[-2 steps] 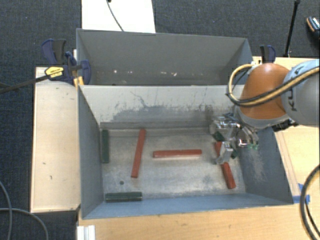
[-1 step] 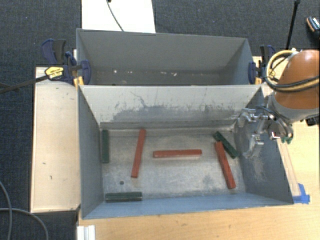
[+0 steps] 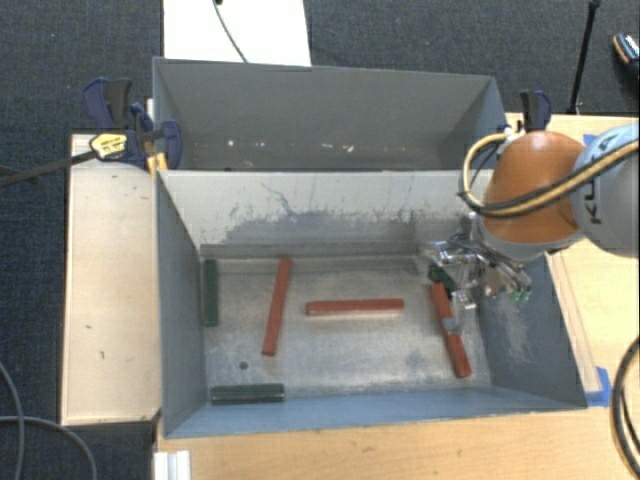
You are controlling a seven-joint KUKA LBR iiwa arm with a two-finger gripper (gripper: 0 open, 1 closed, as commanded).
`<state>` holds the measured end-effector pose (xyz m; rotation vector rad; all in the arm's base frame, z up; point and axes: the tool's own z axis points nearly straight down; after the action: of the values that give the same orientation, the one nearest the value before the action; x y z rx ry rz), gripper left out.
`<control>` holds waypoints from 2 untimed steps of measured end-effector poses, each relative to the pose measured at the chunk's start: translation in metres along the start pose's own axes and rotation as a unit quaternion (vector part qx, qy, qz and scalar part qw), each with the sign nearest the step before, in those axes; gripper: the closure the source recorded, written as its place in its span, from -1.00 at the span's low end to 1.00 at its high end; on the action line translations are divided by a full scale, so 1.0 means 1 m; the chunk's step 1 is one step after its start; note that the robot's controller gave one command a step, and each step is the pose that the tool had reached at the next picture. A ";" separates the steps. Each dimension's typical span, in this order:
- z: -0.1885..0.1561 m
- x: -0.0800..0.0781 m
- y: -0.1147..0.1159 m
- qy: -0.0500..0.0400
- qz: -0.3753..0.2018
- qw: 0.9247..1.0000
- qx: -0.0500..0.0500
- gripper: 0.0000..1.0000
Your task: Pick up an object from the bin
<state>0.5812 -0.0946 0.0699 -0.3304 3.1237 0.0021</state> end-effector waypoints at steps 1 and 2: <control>-0.002 0.003 -0.050 -0.003 0.172 0.985 0.000 -1.00; -0.003 0.017 -0.053 -0.002 0.198 0.980 0.000 -1.00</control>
Offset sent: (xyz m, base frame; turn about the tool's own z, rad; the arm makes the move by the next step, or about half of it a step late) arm 0.0063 -0.0494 0.0001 0.3447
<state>0.5761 -0.1500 0.0725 0.2934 3.1240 0.0027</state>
